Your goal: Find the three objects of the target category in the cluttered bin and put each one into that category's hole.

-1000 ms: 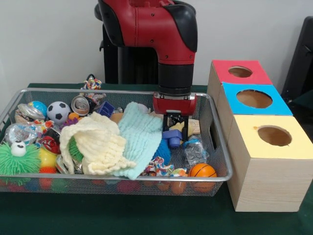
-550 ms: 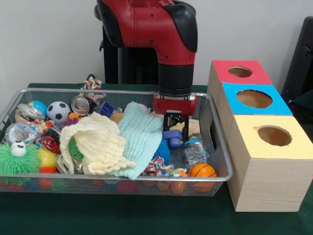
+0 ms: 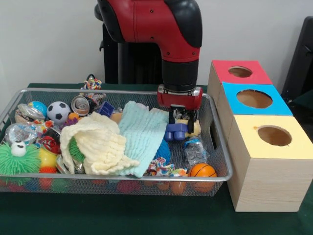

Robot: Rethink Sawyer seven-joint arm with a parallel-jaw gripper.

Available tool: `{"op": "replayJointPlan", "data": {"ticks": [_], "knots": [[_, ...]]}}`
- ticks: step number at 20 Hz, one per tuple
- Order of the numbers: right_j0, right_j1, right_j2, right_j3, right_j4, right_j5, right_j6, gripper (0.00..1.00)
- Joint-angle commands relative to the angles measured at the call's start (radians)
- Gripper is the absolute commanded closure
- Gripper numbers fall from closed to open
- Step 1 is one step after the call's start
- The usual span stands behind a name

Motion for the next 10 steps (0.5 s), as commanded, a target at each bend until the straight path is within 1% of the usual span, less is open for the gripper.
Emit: {"op": "replayJointPlan", "data": {"ticks": [1, 3, 5, 6, 8, 10], "knots": [[-0.016, -0.208, 0.101, 0.04, 0.127, 0.42, 0.101, 1.0], [-0.012, -0.248, 0.095, 0.031, 0.14, 0.497, 0.091, 1.0], [-0.013, -0.261, 0.095, 0.028, 0.146, 0.519, 0.089, 1.0], [-0.014, -0.28, 0.095, 0.025, 0.154, 0.562, 0.087, 1.0], [-0.013, -0.297, 0.093, 0.012, 0.162, 0.617, 0.082, 1.0], [-0.011, -0.305, 0.089, 0.0, 0.169, 0.653, 0.081, 1.0]]}}
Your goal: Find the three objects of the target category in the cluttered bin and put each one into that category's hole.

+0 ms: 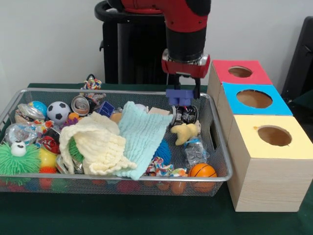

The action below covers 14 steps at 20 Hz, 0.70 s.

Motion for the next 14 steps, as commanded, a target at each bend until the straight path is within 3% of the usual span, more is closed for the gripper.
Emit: {"op": "replayJointPlan", "data": {"ticks": [1, 6, 9, 14], "knots": [[-0.009, -0.111, 0.066, -0.009, 0.076, 0.2, 0.081, 1.0], [-0.002, -0.114, 0.053, -0.024, 0.07, 0.219, 0.077, 1.0], [0.0, -0.106, 0.05, -0.022, 0.054, 0.169, 0.071, 1.0], [-0.001, -0.024, 0.044, -0.047, -0.047, -0.118, 0.054, 1.0]]}}
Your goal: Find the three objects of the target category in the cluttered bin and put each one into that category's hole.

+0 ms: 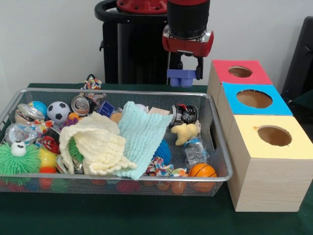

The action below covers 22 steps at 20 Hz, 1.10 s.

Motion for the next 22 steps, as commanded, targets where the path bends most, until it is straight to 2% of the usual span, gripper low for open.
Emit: {"op": "replayJointPlan", "data": {"ticks": [1, 2, 4, 13, 14, 18, 22], "knots": [[0.0, 0.09, 0.039, -0.057, -0.093, -0.275, 0.051, 1.0], [0.002, 0.115, 0.032, -0.076, -0.128, -0.349, 0.046, 1.0], [0.009, 0.139, 0.018, -0.102, -0.167, -0.412, 0.039, 1.0], [0.03, 0.144, -0.02, -0.141, -0.273, -0.564, 0.016, 1.0], [0.038, 0.145, -0.029, -0.149, -0.29, -0.583, 0.01, 0.0], [0.047, 0.147, -0.04, -0.155, -0.319, -0.625, 0.023, 0.0], [0.04, 0.15, -0.033, -0.154, -0.32, -0.616, 0.047, 0.0]]}}
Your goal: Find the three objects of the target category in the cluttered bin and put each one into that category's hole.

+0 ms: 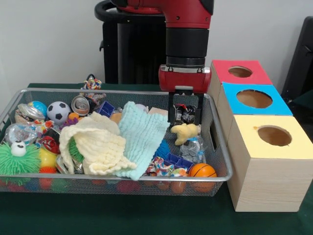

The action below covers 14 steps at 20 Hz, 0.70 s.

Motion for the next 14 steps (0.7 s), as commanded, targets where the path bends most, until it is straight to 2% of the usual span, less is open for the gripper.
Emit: {"op": "replayJointPlan", "data": {"ticks": [1, 5, 8, 14], "knots": [[0.0, 0.031, -0.006, -0.069, -0.062, -0.06, 0.053, 0.0], [-0.001, 0.044, -0.012, -0.049, -0.062, -0.059, 0.066, 0.0], [0.021, 0.086, -0.049, -0.018, -0.04, -0.01, 0.089, 0.0], [0.0, 0.127, -0.035, 0.032, -0.034, -0.03, 0.105, 0.0]]}}
